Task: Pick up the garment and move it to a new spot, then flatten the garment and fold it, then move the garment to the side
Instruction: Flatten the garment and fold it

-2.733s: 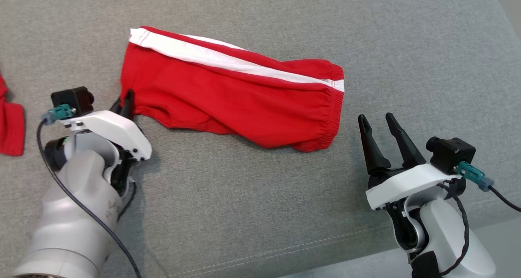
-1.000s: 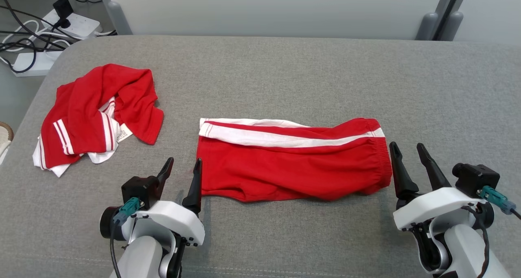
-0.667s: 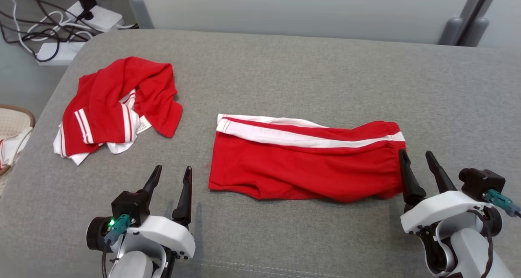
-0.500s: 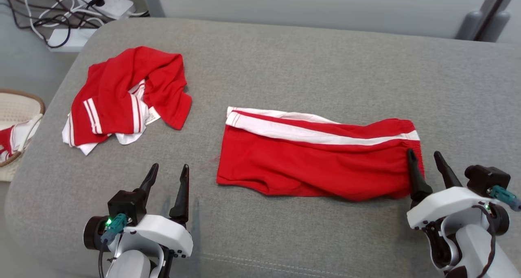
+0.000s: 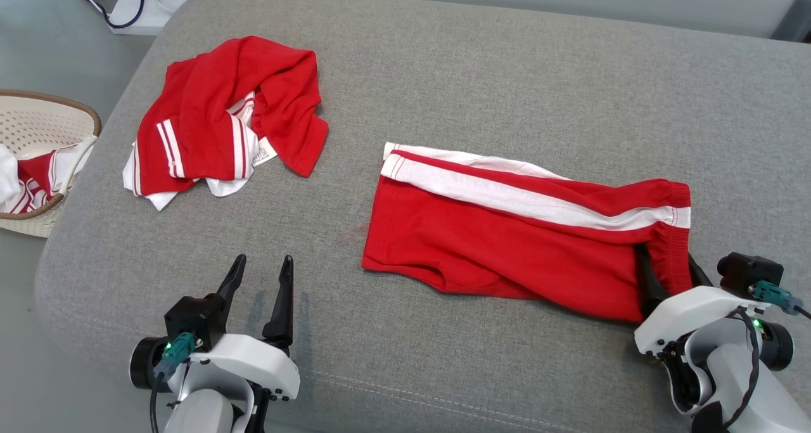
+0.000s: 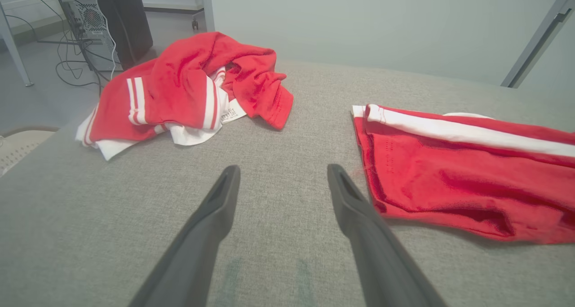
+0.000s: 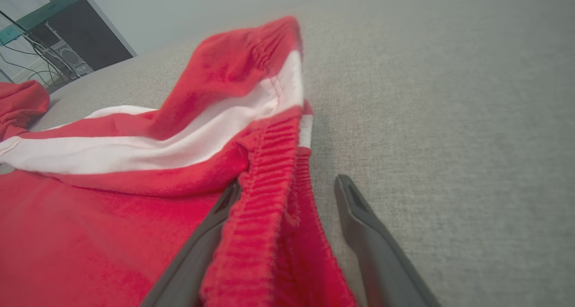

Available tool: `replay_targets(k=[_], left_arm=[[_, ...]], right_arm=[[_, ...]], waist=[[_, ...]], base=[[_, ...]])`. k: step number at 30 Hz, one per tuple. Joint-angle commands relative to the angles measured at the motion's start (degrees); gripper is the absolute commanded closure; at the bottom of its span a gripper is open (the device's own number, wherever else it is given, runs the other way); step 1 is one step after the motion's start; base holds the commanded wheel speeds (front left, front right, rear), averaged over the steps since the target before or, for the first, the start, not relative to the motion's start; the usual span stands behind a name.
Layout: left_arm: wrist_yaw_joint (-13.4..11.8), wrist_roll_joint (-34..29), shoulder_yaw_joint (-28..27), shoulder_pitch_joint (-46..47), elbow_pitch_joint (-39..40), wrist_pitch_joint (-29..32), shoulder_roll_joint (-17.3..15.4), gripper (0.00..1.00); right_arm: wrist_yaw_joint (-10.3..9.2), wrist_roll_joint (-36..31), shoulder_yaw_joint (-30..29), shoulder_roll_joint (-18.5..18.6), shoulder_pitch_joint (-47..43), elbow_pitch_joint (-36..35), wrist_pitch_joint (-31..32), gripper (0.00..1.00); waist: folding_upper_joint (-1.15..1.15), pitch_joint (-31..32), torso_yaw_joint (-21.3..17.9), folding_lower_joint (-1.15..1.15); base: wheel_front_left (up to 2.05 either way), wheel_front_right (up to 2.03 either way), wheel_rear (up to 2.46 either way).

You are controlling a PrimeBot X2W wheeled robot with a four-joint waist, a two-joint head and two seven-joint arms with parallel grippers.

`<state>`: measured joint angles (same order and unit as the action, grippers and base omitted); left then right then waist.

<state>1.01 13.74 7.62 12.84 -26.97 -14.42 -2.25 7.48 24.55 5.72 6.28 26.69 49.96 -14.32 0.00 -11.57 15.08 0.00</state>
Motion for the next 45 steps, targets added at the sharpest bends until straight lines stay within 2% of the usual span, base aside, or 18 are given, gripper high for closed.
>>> replay_targets(k=[1,6,12,13,14,15,16,17,18,29,40,45], left_arm=[[0.1,0.5,-1.6,1.3,1.0,-0.6,-0.6,0.0],[-0.1,1.4,-0.6,1.8,0.8,-0.6,-0.6,0.0],[-0.5,2.4,0.3,2.0,0.5,-0.6,-0.6,0.0],[-0.5,2.4,0.3,2.0,0.5,-0.6,-0.6,0.0],[-0.5,2.4,0.3,2.0,0.4,-0.6,-0.6,0.0],[-0.6,2.5,0.4,1.9,0.4,-0.6,-0.6,0.0],[-0.6,2.5,0.4,1.9,0.4,-0.6,-0.6,0.0],[-0.6,2.6,0.3,1.9,0.4,-0.6,-0.6,0.0],[-0.7,2.7,0.3,1.9,0.3,-0.6,-0.6,0.0],[-0.7,3.1,0.6,1.2,0.2,-0.6,-0.6,0.0],[-0.2,3.3,0.6,0.9,-0.1,-0.6,-0.6,0.0],[-0.2,3.5,1.2,0.4,-0.4,-0.6,-0.6,0.0]], right_arm=[[0.01,-0.5,1.3,0.1,1.2,-0.3,-0.7,0.0],[0.01,0.3,3.9,-0.7,3.0,3.9,0.7,0.0],[0.01,4.7,9.1,-1.3,3.9,5.6,5.3,0.0],[0.01,5.4,9.8,-1.3,3.9,5.6,6.1,0.1],[0.01,6.1,10.3,-1.1,3.8,5.6,6.4,0.24],[0.01,6.9,10.8,-1.0,3.8,5.6,6.9,0.57],[0.01,7.4,11.3,-0.7,3.8,5.7,7.3,0.72],[0.01,7.9,11.7,-0.5,3.8,5.7,7.4,0.91],[0.01,8.5,11.8,-0.2,3.7,5.7,7.3,1.0],[0.01,12.5,10.4,4.4,4.6,5.7,2.2,1.0],[0.01,14.4,9.9,7.8,5.2,5.4,1.0,1.0],[0.01,17.0,11.9,8.1,5.3,-0.9,1.3,1.0]], waist=[[0.0,-0.2,0.1,0.0],[0.0,-0.8,0.4,0.0],[0.0,-1.1,1.0,0.0],[0.0,-1.1,1.1,0.0],[0.0,-1.0,1.1,0.0],[0.0,-1.0,1.2,0.0],[0.0,-0.9,1.2,0.0],[0.0,-0.8,1.2,0.0],[0.0,-0.7,1.2,0.0],[0.0,0.7,-0.6,0.0],[0.0,1.8,-2.4,0.0],[0.0,2.3,-3.0,0.0]], base=[[0.0,0.0,0.0],[0.0,0.0,0.0],[0.0,0.0,0.0],[0.0,0.0,0.0],[0.0,0.0,0.0],[0.0,0.0,0.0],[0.0,0.0,0.0],[0.0,0.0,0.0],[0.0,0.0,0.0],[0.0,0.0,0.0],[0.0,0.0,0.0],[0.0,0.0,0.0]])
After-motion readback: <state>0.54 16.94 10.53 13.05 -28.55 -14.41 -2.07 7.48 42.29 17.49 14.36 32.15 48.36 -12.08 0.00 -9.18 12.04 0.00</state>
